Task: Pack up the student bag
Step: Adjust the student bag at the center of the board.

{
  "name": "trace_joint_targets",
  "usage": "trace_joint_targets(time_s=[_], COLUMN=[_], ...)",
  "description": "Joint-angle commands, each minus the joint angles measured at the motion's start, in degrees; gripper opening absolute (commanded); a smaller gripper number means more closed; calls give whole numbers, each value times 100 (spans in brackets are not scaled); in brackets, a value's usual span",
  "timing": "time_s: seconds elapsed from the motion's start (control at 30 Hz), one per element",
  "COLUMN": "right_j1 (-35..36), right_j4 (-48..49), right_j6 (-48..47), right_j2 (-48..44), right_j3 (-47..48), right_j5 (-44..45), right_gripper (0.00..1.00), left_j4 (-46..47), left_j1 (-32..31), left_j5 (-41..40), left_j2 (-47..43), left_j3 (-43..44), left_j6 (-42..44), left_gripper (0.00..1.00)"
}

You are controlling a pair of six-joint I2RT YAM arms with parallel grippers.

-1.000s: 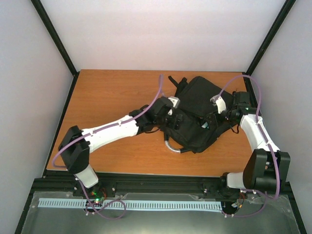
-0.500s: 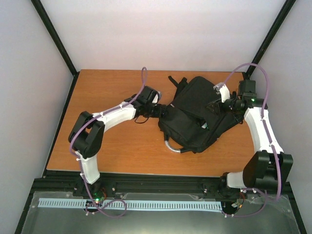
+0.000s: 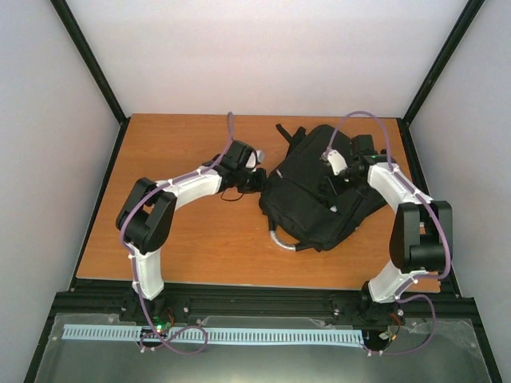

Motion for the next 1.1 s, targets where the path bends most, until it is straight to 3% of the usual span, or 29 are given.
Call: trace_joint_targets(time_s=[0.0,0.23,0.43,0.7,0.77,0.8,0.97,1.0,1.07], right_j1=[518,1068,1825,1992,1994,1998,2024,2045,2104], right_j4=[211,180,22,-356,-399,-403,-244,-165,24], right_j6=[120,380,487,605,601,602,503,462,393], right_j2=[475,1206,1760,1752,1472,1301,256,20,-514], right_j3=[82,725,1280,1942,1986,1991,1738,1633,1362], right_j5=[1057,1700,1735,1517,1522,1511,1177,1060,859], right_gripper=[28,27,26,27,27,27,27,27,28], left_j4=[-34,444,415,586,466,300,-763,-982,-1228], left_j1=[-17,-62,-336,-1089,-1197,-1202,-1199,-1172,-1005], left_j5=[-315,-659,-1267,-1747,-1708,-1711,-2485,-2748,-3034], left_j2=[-536,-2117,-3680,-4592,-4575,-4598,-5224,-5352,-5389], left_j3=[-287,-2114,-3484,-4216,-4165,-4125,-3924,-3841,-3644], left_j6=[-4,-782,-1327,-2014,-1965,-1939,-1635,-1555,-1337], left_gripper=[1,1,1,2,11,20,82,89,92])
